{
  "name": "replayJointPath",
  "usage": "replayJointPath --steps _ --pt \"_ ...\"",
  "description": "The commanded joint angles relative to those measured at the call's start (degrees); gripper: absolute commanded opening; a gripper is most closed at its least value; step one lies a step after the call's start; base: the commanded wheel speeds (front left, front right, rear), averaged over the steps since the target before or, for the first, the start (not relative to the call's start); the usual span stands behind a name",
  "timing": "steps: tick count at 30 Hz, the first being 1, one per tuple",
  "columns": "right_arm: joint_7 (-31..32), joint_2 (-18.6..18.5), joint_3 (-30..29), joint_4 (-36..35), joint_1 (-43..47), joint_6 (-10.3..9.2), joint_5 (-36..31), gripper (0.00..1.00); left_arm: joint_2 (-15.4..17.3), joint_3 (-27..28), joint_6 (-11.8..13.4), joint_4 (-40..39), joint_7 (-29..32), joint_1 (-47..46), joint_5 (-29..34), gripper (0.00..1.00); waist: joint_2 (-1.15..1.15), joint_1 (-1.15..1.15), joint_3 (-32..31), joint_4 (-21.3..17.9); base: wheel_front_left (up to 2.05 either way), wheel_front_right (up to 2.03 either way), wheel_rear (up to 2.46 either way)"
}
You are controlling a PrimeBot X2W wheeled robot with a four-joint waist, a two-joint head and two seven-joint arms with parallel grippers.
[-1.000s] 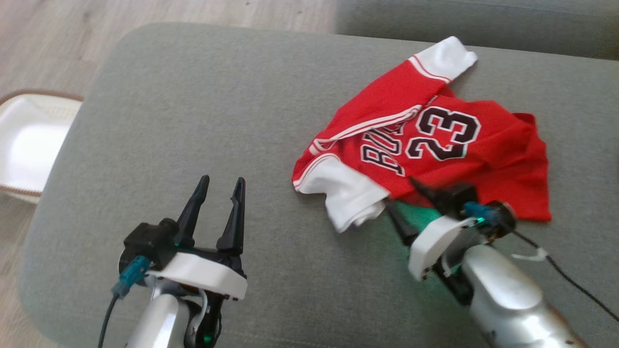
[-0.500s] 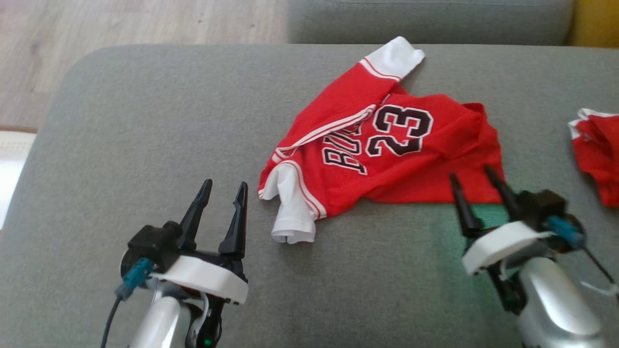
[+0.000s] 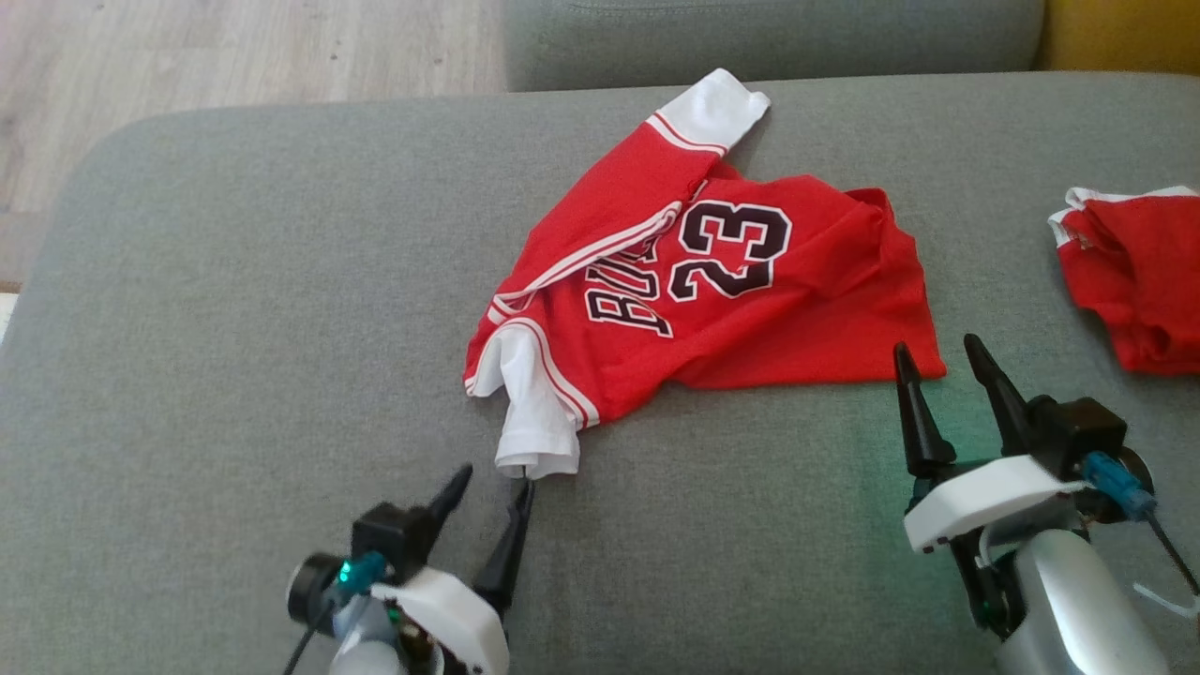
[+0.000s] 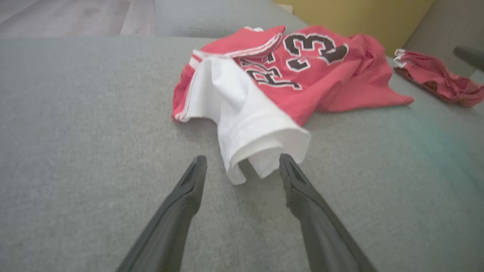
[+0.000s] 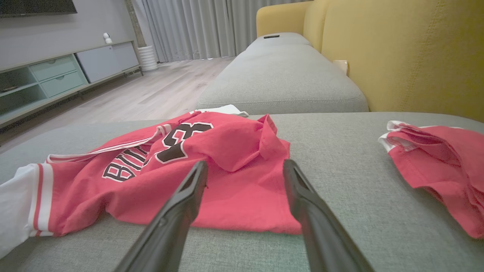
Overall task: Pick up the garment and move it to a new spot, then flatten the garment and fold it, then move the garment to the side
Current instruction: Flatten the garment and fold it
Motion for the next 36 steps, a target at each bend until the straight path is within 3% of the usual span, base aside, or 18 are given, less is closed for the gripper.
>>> replayJointPath --steps 1,20,21,22,23,29,36 --pt "0.1 0.3 1.1 -2.2 -0.8 -0.05 -0.4 1.0 0.6 1.2 -0.4 -0.4 -0.3 -2.3 0.4 1.0 0.0 0.0 0.2 -0.2 0.0 0.0 0.0" --pt "2.2 0.5 -0.1 -5.4 -1.2 -0.05 -1.4 1.0 0.2 1.1 2.2 8.2 -0.3 -9.2 2.9 1.0 0.0 0.0 2.8 -1.7 0.0 0.0 0.0" --pt "2.2 0.6 -0.1 -5.4 -1.2 -0.05 -1.4 1.0 0.2 1.0 2.2 8.6 -0.3 -9.4 3.0 0.52 0.0 0.0 2.8 -1.7 0.0 0.0 0.0" --pt "2.1 0.6 -0.1 -5.3 -1.1 -0.05 -1.4 1.0 0.2 0.8 2.2 8.9 -0.3 -9.6 3.3 0.2 0.0 0.0 2.7 -1.7 0.0 0.0 0.0" --pt "2.1 0.6 -0.1 -5.3 -1.1 -0.05 -1.4 1.0 0.3 0.7 2.1 9.2 -0.3 -9.7 3.5 0.0 0.0 0.0 2.6 -1.7 0.0 0.0 0.0" --pt "1.9 1.0 -0.1 -4.9 -1.1 -0.05 -1.4 1.0 1.5 1.5 3.0 6.9 -0.3 -10.3 4.7 0.0 0.0 0.0 1.8 -1.2 0.0 0.0 0.0" --pt "1.5 1.4 0.0 -4.3 -1.2 -0.05 -1.3 1.0 7.0 3.0 8.6 -3.5 -0.3 -11.4 11.1 0.0 0.0 0.0 0.9 -0.1 0.0 0.0 0.0"
